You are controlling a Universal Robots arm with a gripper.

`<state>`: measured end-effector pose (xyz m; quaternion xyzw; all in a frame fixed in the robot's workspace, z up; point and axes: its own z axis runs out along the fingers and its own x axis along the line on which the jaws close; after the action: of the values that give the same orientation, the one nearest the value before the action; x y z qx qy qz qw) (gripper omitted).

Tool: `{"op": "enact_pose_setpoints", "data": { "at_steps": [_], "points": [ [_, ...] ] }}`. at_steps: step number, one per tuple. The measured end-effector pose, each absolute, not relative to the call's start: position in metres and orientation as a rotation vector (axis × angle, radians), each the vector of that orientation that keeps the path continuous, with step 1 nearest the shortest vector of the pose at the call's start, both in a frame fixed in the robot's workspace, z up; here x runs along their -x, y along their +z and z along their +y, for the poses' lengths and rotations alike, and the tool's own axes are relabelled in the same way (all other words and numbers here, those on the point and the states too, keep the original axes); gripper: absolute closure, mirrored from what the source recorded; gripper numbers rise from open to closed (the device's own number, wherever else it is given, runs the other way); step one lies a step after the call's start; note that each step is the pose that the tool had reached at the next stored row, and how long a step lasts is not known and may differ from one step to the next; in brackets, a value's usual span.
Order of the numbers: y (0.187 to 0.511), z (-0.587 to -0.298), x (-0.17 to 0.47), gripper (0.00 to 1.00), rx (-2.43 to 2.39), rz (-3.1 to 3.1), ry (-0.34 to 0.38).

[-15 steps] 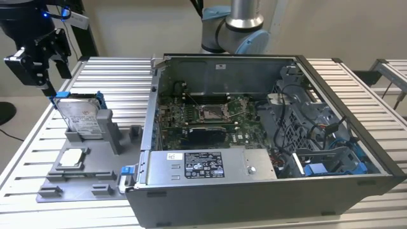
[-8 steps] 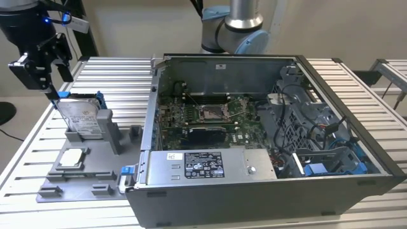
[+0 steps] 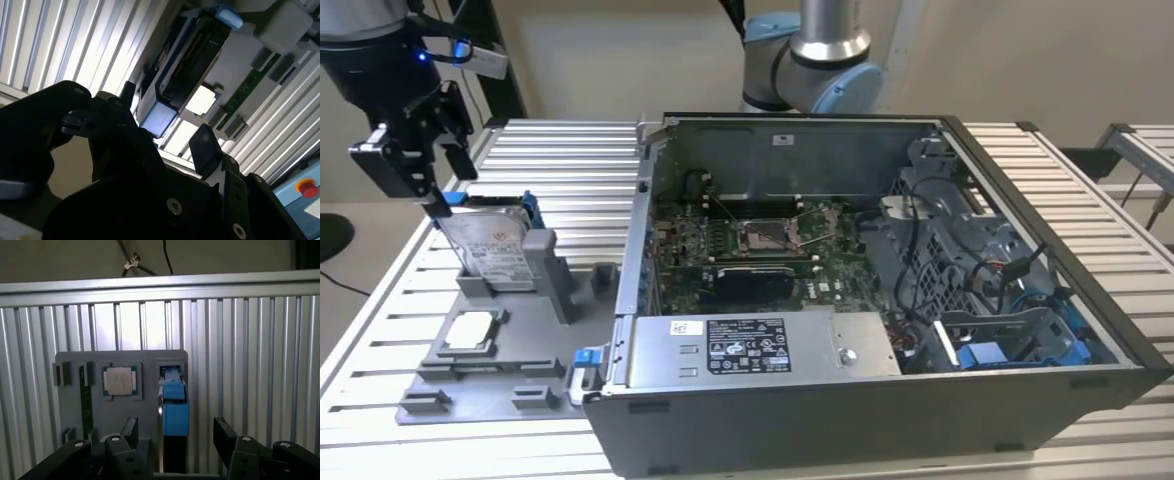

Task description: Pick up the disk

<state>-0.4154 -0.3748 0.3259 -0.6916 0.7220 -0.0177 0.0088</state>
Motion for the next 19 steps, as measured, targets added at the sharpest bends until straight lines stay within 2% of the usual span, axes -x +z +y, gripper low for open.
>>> {"op": "enact_pose_setpoints", "data": {
  "at_steps": [19],
  "points": [
    [0.31,-0.372,0.417,0.0,2.198,2.202,-0.032]
  ]
}}
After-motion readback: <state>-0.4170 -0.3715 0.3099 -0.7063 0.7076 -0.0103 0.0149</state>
